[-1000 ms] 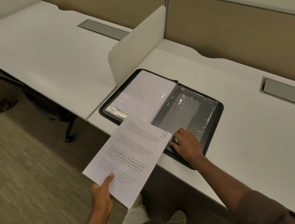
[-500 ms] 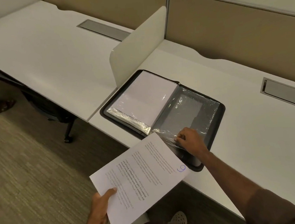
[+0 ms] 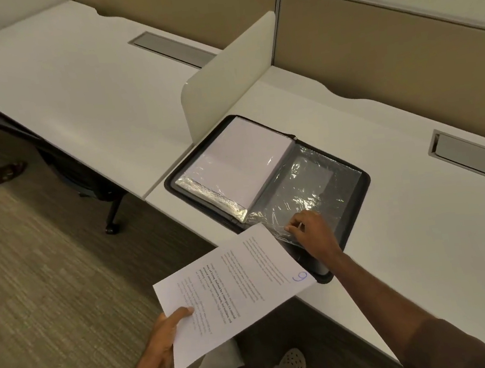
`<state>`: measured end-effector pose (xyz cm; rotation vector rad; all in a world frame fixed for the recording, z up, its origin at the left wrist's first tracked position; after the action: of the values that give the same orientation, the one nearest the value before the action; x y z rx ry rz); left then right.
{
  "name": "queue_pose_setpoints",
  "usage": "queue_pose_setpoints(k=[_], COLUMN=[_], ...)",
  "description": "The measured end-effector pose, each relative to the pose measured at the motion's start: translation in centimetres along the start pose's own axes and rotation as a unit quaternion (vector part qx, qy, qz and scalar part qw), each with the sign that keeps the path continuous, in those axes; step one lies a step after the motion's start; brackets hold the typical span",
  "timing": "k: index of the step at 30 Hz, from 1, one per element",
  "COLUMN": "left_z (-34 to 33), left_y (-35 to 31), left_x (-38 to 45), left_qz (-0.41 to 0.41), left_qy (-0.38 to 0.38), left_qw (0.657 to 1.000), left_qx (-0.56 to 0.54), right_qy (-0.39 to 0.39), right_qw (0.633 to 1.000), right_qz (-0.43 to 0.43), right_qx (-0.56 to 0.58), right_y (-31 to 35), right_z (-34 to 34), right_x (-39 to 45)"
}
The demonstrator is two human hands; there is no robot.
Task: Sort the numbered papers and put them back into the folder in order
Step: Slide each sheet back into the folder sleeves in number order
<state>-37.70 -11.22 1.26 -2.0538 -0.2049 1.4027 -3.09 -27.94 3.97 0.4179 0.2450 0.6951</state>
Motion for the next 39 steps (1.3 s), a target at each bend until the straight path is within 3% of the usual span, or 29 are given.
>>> queue_pose_setpoints(k=[8, 13, 19, 25, 31, 39], left_z=[-2.4, -3.5, -4.7, -4.3, -6.3, -5.8], left_y=[-0.4, 0.4, 2.0, 3.3, 4.4, 4.8], left_x=[-0.1, 0.5, 0.4, 0.7, 0.2, 1.3], left_qz=[-0.010, -0.043, -0.020, -0.028, -0.024, -0.029], left_qy=[0.003, -0.038, -0.004, -0.072, -0.085, -0.096], left_qw=[0.999, 0.997, 0.999, 0.996, 0.995, 0.983], left_qx=[-0.039, -0.045, -0.047, -0.041, -0.051, -0.155], right_qy=[0.007, 0.024, 0.063, 0.091, 0.113, 0.134], right_qw=[1.000, 1.000, 0.998, 0.996, 0.993, 0.991], right_qz=[0.003, 0.011, 0.008, -0.003, -0.019, -0.013], right_qx=[0.005, 0.007, 0.026, 0.017, 0.010, -0.011], right_y=[0.0, -0.1, -0.2, -0.5, -0.7, -0.4], right_z=[0.3, 0.5, 1.0, 1.0, 0.7, 1.4], right_x=[-0.2, -0.3, 0.1, 0.3, 0.8, 1.2])
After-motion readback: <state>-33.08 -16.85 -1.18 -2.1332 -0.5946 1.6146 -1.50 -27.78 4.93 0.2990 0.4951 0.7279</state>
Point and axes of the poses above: each hand's wrist, its own x-axis towards the middle knuckle, its own z-axis out of the back of the hand, y = z × x, the point moved 2 cm from there along x, towards the middle knuckle, and after that the axes turned 10 degrees about -x, right-handed, at the moved point
